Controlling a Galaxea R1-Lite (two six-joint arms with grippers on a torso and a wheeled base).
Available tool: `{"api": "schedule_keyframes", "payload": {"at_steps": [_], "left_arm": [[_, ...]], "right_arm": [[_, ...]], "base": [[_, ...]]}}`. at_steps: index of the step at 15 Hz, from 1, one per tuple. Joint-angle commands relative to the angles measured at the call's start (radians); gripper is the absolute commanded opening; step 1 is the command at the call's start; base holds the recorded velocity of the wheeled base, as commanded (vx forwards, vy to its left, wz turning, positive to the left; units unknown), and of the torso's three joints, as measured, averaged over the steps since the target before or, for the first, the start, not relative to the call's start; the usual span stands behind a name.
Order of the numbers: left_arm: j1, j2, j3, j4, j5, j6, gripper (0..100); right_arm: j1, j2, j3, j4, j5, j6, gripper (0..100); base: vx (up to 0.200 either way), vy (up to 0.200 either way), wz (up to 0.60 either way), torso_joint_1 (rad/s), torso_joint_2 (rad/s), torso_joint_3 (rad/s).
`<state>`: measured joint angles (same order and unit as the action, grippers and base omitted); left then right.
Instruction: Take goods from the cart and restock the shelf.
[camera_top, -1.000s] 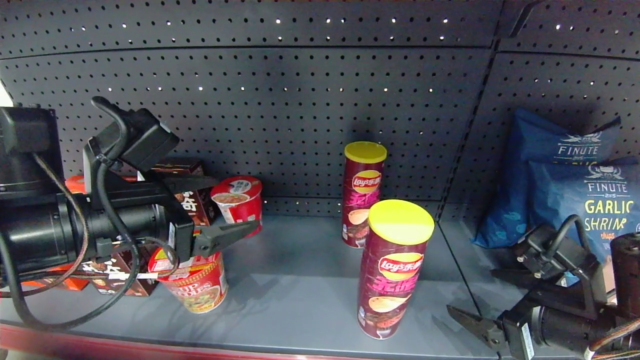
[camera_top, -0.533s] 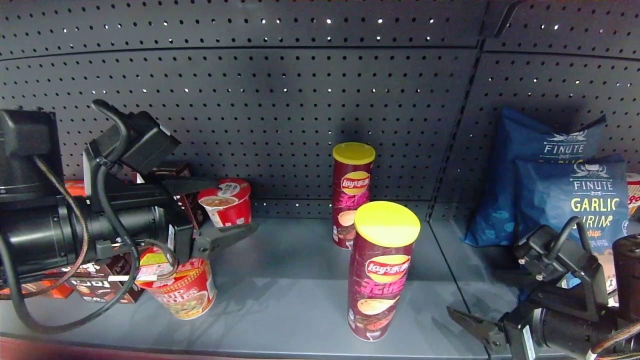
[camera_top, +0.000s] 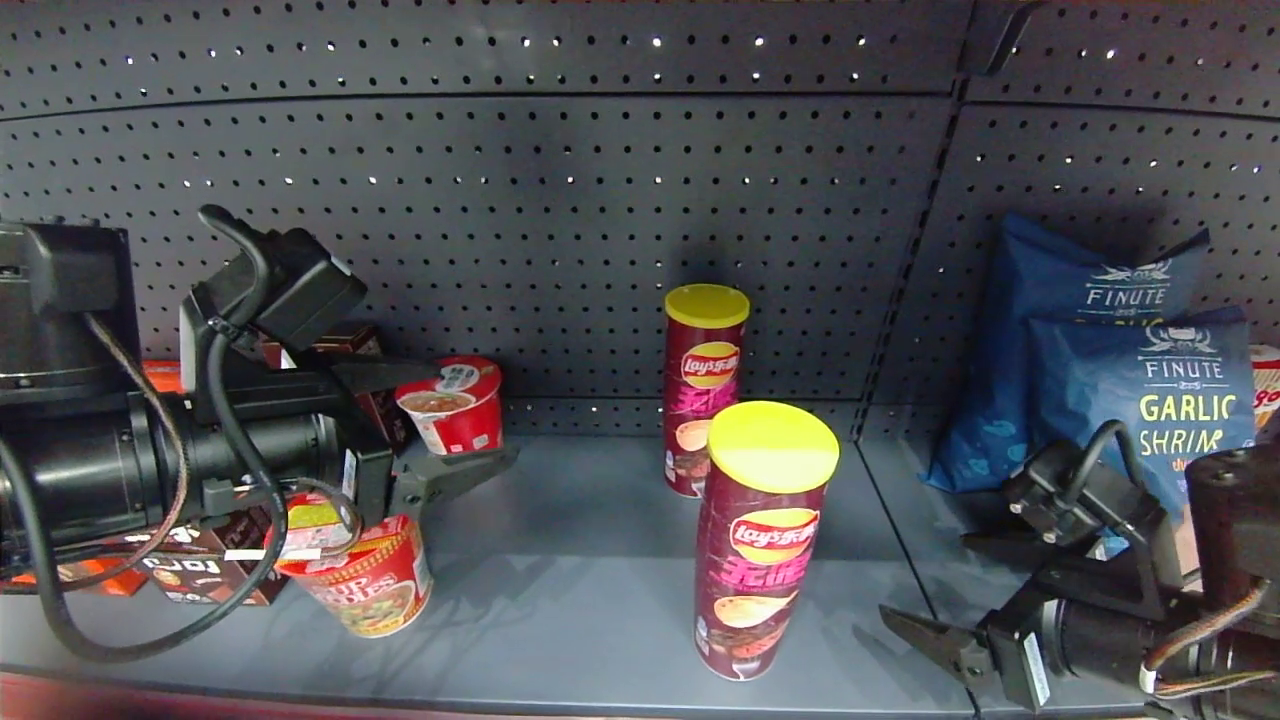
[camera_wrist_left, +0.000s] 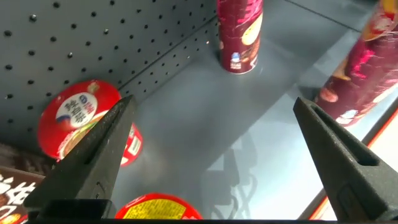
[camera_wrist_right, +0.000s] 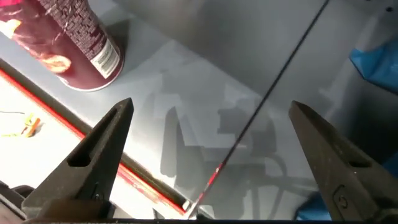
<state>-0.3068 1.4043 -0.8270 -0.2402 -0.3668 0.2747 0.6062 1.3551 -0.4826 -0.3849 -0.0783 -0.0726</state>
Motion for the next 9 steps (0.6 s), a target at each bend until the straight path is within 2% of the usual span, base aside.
{"api": "schedule_keyframes", "payload": {"at_steps": [1, 9], "left_arm": [[-0.002, 0.004, 0.002, -0.001, 0.0, 0.0, 100], [-0.002, 0.021, 0.002, -0.001, 0.0, 0.0, 100]], "right_arm": [[0.001, 0.075, -0.047, 0.003, -0.014, -0.003, 100], [0.052, 0.165, -0.116, 0.003, -0.037, -0.001, 100]], "base": [[0.0, 0.0, 0.0, 0.0, 0.0, 0.0], [0.0, 0.0, 0.0, 0.0, 0.0, 0.0]]}}
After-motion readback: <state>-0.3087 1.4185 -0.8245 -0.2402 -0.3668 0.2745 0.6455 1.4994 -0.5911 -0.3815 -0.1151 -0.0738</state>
